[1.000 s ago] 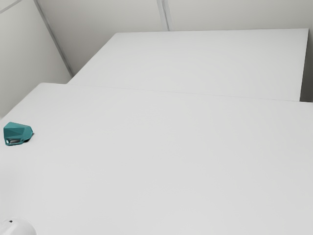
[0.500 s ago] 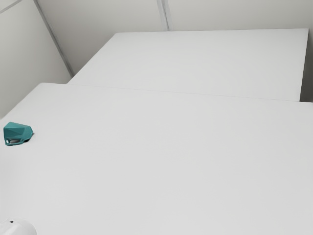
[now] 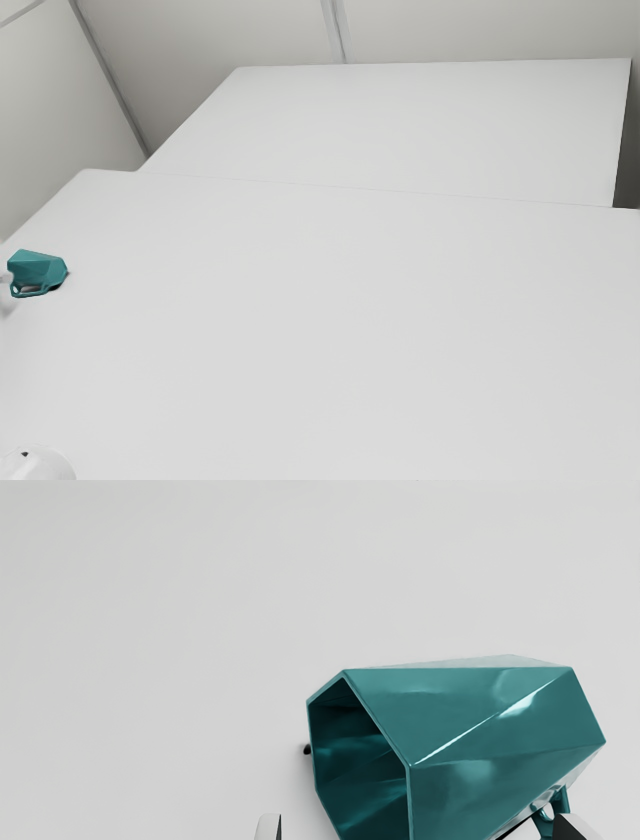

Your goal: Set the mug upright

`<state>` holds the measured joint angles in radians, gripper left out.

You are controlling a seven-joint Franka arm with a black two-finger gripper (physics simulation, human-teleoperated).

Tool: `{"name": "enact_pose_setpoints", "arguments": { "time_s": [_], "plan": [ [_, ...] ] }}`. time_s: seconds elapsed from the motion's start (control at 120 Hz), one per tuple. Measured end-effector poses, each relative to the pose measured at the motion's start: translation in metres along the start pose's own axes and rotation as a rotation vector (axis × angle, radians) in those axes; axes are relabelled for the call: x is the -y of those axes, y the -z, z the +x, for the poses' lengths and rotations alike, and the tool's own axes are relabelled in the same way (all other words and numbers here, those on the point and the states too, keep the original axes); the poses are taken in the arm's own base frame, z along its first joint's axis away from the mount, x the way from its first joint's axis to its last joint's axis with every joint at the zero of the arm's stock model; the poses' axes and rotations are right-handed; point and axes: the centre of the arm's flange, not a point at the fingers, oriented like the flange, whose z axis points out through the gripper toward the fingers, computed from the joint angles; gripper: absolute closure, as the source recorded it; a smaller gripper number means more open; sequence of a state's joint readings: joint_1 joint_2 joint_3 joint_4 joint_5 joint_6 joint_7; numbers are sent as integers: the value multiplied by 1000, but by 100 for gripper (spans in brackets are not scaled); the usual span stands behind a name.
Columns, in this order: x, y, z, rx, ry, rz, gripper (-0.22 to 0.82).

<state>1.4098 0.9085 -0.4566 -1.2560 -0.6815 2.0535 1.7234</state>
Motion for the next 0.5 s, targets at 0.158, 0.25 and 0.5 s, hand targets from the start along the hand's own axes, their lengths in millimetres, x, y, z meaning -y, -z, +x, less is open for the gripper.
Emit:
{"name": "enact_pose_setpoints", "arguments": {
  "time_s": [0.158,0.25,0.5],
  "plan": [
    [0,-13,1,-22,-18,-13,1],
    [-3,-18,2,-20,-27,-22,2],
    [-11,-26,2,-12,-41,-42,3]
  ]
}}
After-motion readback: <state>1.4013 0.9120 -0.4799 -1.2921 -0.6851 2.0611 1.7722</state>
